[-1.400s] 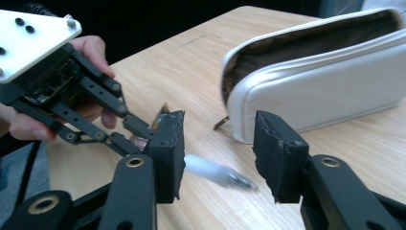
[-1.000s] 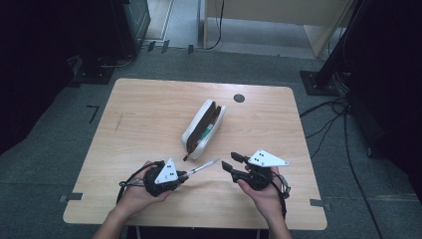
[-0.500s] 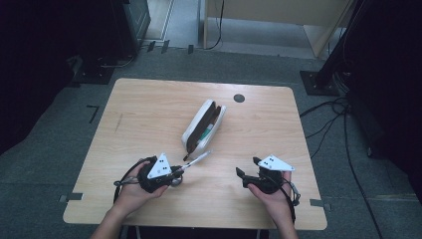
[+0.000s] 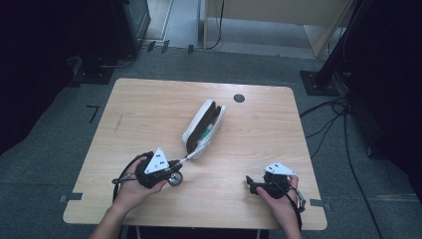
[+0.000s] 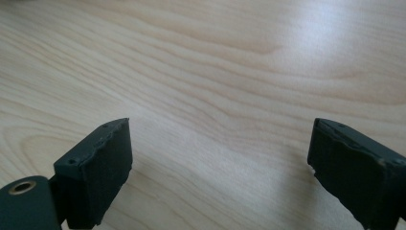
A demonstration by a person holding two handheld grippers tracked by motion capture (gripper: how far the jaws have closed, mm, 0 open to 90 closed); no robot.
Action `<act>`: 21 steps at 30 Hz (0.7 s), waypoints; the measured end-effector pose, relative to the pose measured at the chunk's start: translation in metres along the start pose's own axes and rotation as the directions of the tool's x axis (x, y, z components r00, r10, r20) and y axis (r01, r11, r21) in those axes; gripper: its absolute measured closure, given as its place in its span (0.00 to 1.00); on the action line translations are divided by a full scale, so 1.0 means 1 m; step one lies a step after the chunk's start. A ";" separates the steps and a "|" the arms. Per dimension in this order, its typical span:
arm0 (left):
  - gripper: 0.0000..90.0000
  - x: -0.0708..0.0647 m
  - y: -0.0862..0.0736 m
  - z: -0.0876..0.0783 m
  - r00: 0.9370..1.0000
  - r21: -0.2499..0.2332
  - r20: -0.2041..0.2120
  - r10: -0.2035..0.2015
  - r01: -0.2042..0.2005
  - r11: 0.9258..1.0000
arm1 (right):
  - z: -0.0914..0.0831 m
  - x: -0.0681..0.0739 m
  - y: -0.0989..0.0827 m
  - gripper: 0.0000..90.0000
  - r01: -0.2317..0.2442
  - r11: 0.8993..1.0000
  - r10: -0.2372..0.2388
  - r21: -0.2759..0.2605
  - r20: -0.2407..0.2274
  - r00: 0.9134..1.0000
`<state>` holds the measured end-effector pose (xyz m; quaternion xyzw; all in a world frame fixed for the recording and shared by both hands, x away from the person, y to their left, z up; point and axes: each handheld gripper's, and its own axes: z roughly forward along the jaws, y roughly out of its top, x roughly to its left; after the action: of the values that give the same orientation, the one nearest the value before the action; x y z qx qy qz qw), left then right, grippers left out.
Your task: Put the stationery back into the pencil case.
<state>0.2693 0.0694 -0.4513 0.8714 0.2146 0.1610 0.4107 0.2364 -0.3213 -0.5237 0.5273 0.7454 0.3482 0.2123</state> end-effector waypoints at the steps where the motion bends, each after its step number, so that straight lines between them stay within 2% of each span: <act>1: 0.90 0.001 0.000 -0.001 1.000 0.000 -0.004 -0.009 0.009 1.000 | 0.001 0.000 -0.001 0.09 0.003 1.000 -0.003 0.014 0.004 1.000; 3: 0.90 0.003 0.002 -0.002 1.000 -0.005 -0.011 -0.022 0.022 1.000 | 0.000 0.000 -0.001 0.09 0.007 1.000 -0.007 0.007 0.010 1.000; 7: 0.90 0.008 0.005 -0.003 0.997 -0.024 -0.035 -0.068 0.067 0.997 | 0.002 -0.001 0.000 0.09 0.016 1.000 -0.016 0.024 0.015 1.000; 12: 0.90 0.013 0.010 -0.002 0.989 -0.046 -0.075 -0.131 0.128 0.991 | 0.002 0.000 0.000 0.09 0.015 1.000 -0.015 0.026 0.018 1.000; 16: 0.90 0.014 0.017 0.004 0.985 -0.037 -0.073 -0.156 0.154 0.987 | 0.002 0.000 0.000 0.09 0.014 1.000 -0.015 0.026 0.018 1.000; 17: 0.90 0.014 0.022 0.010 0.981 -0.031 -0.076 -0.177 0.176 0.984 | 0.002 0.000 0.000 0.09 0.015 1.000 -0.016 0.026 0.018 1.000; 19: 0.90 0.014 0.023 0.013 0.980 -0.030 -0.074 -0.185 0.184 0.983 | 0.002 0.000 0.000 0.09 0.015 1.000 -0.016 0.026 0.018 1.000; 21: 0.90 0.016 0.029 0.023 0.969 -0.023 -0.078 -0.233 0.232 0.972 | 0.002 0.000 0.000 0.09 0.013 1.000 -0.014 0.024 0.018 1.000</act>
<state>0.3009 0.0458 -0.4406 0.8302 0.3306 0.1481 0.4237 0.2375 -0.3204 -0.5250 0.5279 0.7512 0.3328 0.2151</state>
